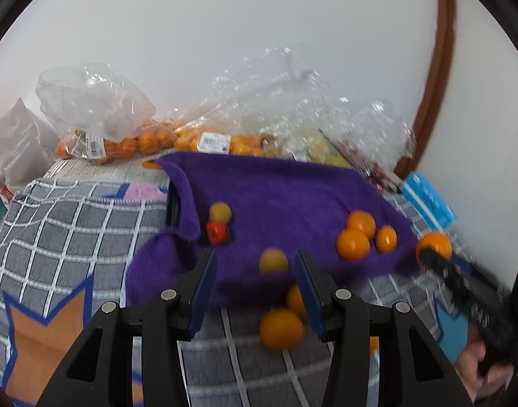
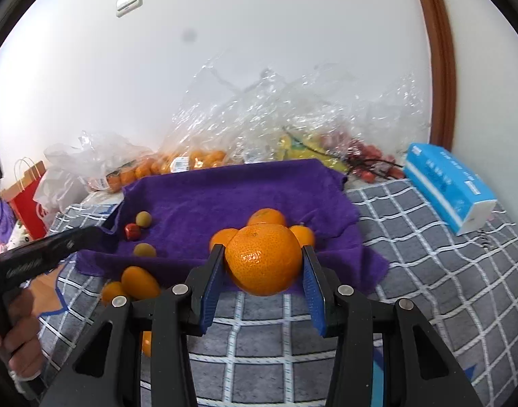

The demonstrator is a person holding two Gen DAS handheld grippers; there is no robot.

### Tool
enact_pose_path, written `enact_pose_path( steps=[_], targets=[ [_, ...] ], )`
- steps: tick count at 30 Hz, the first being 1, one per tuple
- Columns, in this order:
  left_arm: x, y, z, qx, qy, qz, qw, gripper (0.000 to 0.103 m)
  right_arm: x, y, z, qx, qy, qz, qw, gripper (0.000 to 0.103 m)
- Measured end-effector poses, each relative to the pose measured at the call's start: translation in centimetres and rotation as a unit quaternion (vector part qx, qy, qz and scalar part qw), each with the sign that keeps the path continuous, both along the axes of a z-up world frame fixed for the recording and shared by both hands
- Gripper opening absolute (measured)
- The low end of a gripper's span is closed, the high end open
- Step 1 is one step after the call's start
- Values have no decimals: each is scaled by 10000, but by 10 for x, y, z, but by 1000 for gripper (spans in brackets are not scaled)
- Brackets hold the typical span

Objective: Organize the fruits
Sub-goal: 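Grasp another large orange with the right gripper while the left approaches a small orange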

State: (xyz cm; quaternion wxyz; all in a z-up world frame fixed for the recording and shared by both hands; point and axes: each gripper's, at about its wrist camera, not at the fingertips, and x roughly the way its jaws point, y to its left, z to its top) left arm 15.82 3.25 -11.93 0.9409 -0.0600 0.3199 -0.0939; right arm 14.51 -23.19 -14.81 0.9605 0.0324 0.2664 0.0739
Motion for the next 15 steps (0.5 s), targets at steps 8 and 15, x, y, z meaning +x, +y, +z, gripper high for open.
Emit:
enact_pose_path(
  steps=[8,15],
  targets=[
    [-24,-10,-21,106,300,-236,9992,45,-16,-24,-9,14,47,-235,9997,44],
    [-18,-29,-31,513,575,-318,9965,45,-22,-33,-12,205,84,-209,9995,44]
  ],
)
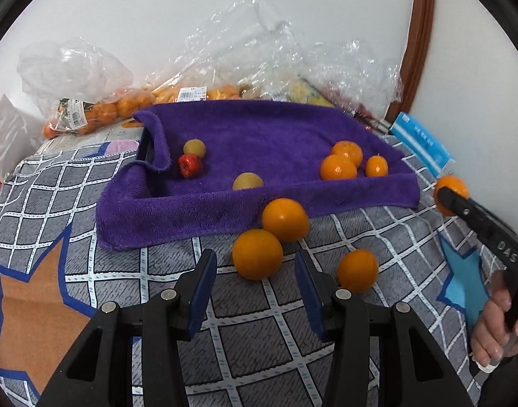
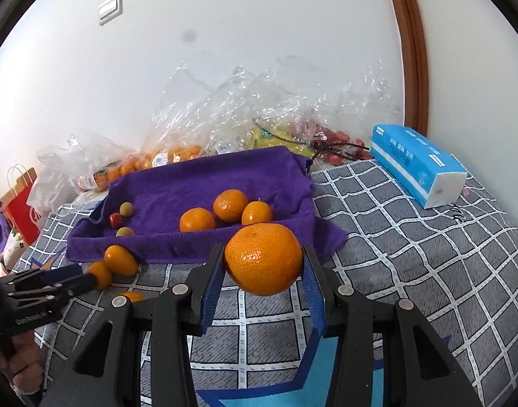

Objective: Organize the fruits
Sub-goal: 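Grasp another large orange with the right gripper while the left approaches a small orange, then close the left gripper on the small orange and lift while the right lifts its orange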

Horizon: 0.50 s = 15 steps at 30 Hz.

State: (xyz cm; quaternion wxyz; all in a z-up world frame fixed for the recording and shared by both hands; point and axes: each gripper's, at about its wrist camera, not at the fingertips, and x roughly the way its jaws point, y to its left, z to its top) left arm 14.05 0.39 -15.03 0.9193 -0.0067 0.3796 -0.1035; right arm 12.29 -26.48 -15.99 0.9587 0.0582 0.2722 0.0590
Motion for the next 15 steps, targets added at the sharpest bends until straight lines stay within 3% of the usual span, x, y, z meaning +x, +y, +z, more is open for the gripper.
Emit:
enact_pose_path(
  steps=[5,10,13,15],
  targets=[
    [8,-8,-1,286,-3,53,9996,45,-3,13,0,-105,-33,271,9996,44],
    [19,-12,-9,446,279,110,9986,45,-5,17,1,-119,-59,351,9993,44],
    [19,-11,-10,359,337,47,9988,32,-5,19,1,-137,-82,385,9991,44],
    [18,-8,-9,242,317,10,9992,32,-4,20,0,-140,-59,397,9991,44]
  ],
)
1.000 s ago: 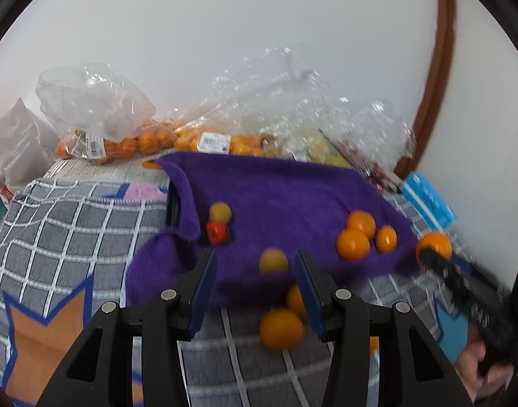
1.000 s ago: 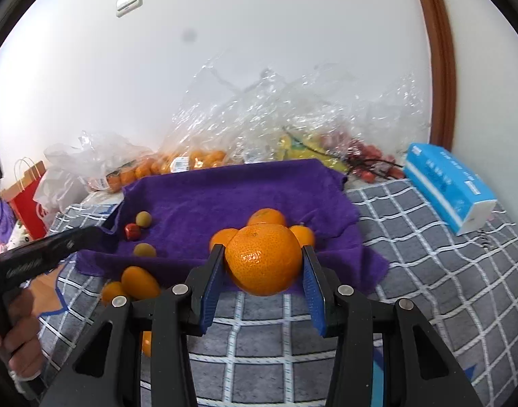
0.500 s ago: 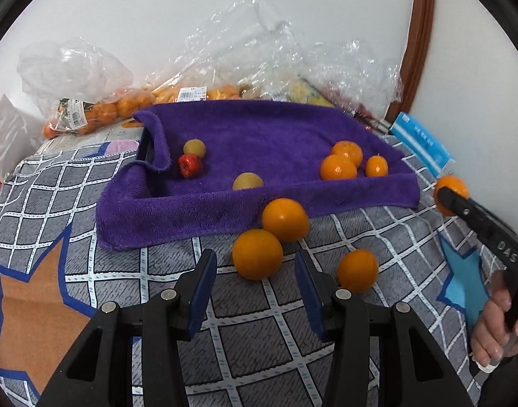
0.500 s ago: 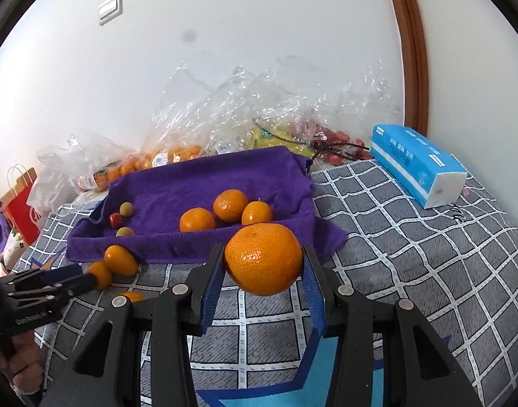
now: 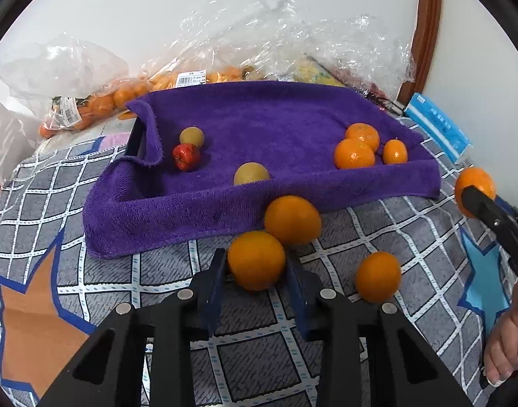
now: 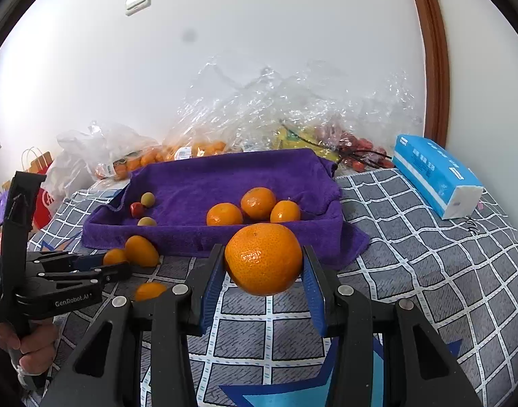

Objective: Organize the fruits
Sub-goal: 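Close the left gripper on the small orange and lift while the right lifts its orange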

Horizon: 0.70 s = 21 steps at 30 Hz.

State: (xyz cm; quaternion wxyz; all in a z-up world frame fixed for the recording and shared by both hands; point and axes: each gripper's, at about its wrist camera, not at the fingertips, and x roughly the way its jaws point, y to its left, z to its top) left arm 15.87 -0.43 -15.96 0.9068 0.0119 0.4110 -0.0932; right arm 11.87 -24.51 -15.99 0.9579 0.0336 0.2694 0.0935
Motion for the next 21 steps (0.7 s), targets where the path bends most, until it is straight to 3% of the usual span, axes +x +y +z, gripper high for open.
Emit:
enact_pose_path(
  steps=[6,9,12,16,21],
  targets=[
    [-6,17,4,-595,-120,69,9981,32,2,-4,-2,116,73,-11,9999,44],
    [-12,31,8,-1051,-285,120,9940,32,2,-2,-2,73,74,20,9999,44],
    [-17,41,11,-1273,-441,304,9904,32,3,0,-2,59,101,130,9998,44],
    [-18,41,15,-1214,-482,416,9906,32,5,5,0,0,110,193,9998,44],
    [-16,35,43,-981,-559,417,9927,32,10,10,19,-152,7,213,9997,44]
  ],
)
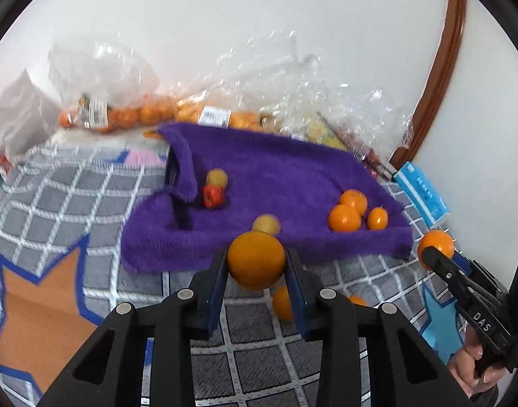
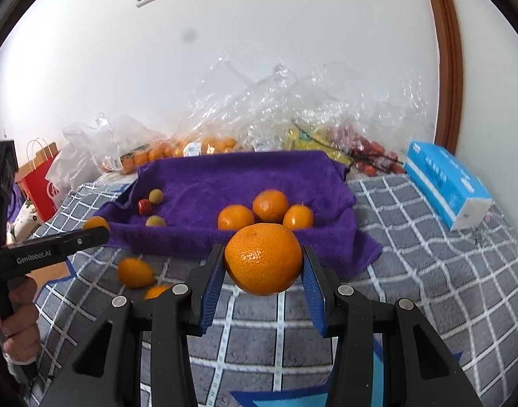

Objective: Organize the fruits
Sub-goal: 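Close the left gripper on the small orange and lift while the right lifts its orange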

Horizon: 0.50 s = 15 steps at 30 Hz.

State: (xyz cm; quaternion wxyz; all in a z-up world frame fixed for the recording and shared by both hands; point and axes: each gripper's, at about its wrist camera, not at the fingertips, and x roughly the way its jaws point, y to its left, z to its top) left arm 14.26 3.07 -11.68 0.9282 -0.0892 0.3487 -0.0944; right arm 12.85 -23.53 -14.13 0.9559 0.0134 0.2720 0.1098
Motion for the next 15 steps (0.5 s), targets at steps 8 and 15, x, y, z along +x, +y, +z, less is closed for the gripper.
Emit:
enact_pose_path(
  steps=[8,15],
  targets=[
    [13,2,45,106,-403,170,9990,32,32,3,42,121,-146,-60,9998,44],
    [50,11,58,-303,-567,387,9972,32,64,5,75,371,-360,-84,9986,44]
  ],
)
